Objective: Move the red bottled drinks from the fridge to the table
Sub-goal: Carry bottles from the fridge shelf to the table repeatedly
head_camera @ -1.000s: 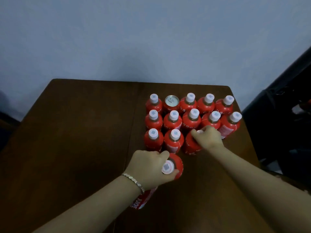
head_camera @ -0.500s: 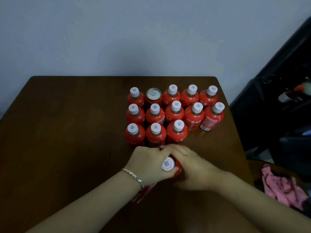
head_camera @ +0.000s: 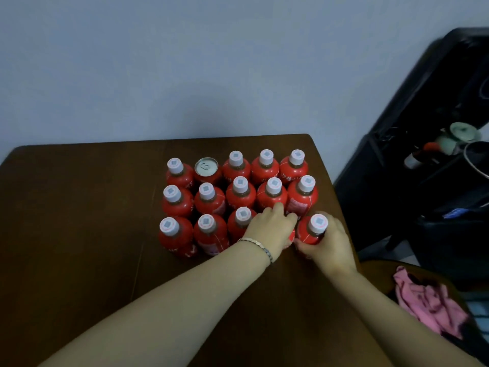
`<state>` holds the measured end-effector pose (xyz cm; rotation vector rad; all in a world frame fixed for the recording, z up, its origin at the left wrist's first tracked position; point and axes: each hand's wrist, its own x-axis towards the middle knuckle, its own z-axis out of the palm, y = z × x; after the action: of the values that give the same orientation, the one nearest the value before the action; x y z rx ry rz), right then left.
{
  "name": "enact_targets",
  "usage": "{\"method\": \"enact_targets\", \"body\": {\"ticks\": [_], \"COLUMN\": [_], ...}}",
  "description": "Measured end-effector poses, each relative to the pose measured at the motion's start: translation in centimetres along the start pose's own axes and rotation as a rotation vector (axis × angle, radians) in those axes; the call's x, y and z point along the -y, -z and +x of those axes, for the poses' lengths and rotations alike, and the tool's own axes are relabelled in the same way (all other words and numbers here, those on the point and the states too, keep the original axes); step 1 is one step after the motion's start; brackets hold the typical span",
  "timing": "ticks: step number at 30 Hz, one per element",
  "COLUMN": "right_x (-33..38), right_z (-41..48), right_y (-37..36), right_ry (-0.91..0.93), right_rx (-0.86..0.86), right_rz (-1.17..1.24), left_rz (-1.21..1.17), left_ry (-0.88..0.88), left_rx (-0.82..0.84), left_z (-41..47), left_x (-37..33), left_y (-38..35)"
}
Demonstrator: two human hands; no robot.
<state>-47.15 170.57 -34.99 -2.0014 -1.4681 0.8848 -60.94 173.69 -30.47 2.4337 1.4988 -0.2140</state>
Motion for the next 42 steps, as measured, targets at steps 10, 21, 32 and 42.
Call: {"method": "enact_targets", "body": {"ticks": [10,21,32,42], "right_x": [1.3,3.0,3.7,7.9], "right_z": [0.0,0.0,-0.9,-1.6], "right_y": [-1.3,-3.5,-4.9,-10.6], "right_ry": [-0.325,-0.400,-0.590,-0.635], "right_rx": [0.123,0.035,0.001,0.418], "right_rz": [0.243,0.204,0.353,0.975], "left_rz": [-0.196,-1.434,-1.335,-1.337], "left_ry": [0.153,1.242,1.181,1.177], "left_rx": [-0.666,-0.395,-0.472,-0.469], "left_z": [-3.9,-7.0,-6.8,-7.0], "left_x": [2.0,9.6,8.5,8.0], "left_y": [-4.3,-6.4,-6.6,-6.4]}}
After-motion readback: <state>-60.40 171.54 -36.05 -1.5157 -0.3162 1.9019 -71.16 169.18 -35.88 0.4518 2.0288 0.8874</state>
